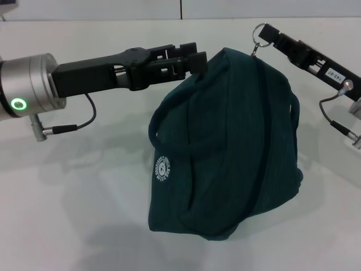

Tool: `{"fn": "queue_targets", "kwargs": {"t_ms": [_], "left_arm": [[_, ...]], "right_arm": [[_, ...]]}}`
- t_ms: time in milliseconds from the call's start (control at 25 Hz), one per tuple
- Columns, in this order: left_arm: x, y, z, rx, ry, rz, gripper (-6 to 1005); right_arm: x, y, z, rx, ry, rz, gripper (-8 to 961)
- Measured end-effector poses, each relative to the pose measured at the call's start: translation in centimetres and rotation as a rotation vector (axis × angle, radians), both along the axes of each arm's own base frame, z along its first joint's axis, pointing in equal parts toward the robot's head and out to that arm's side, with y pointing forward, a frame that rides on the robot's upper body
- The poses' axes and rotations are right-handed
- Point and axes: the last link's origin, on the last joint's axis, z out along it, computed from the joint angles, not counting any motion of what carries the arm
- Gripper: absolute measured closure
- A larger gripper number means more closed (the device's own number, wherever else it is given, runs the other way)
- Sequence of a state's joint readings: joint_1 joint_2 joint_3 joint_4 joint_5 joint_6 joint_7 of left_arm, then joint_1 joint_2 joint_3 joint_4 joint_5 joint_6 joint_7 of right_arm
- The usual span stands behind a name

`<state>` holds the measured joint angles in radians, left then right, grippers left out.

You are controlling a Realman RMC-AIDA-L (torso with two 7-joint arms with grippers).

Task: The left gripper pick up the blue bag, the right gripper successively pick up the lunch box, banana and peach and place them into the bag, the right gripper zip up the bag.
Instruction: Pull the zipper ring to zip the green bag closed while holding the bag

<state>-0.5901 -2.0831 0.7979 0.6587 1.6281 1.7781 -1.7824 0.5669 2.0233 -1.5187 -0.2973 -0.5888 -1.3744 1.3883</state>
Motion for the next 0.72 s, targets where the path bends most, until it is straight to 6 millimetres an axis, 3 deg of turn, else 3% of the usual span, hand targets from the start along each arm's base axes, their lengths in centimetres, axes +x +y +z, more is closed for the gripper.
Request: {"fn": "queue_targets", "kwargs": {"t_ms": [360,720], "left_arm": [[-0.5,0.7,-0.5,0.018,0.026,0.053,240],[-0.8,0.8,-0.5,0.022,0.037,0.068,240]], "right_arm": [[-0.7,0.1,-0.1,-0.006,0.007,0.028,947],[-3.0,0.2,-0.6,-0.039,0.013,0.124,947]]}}
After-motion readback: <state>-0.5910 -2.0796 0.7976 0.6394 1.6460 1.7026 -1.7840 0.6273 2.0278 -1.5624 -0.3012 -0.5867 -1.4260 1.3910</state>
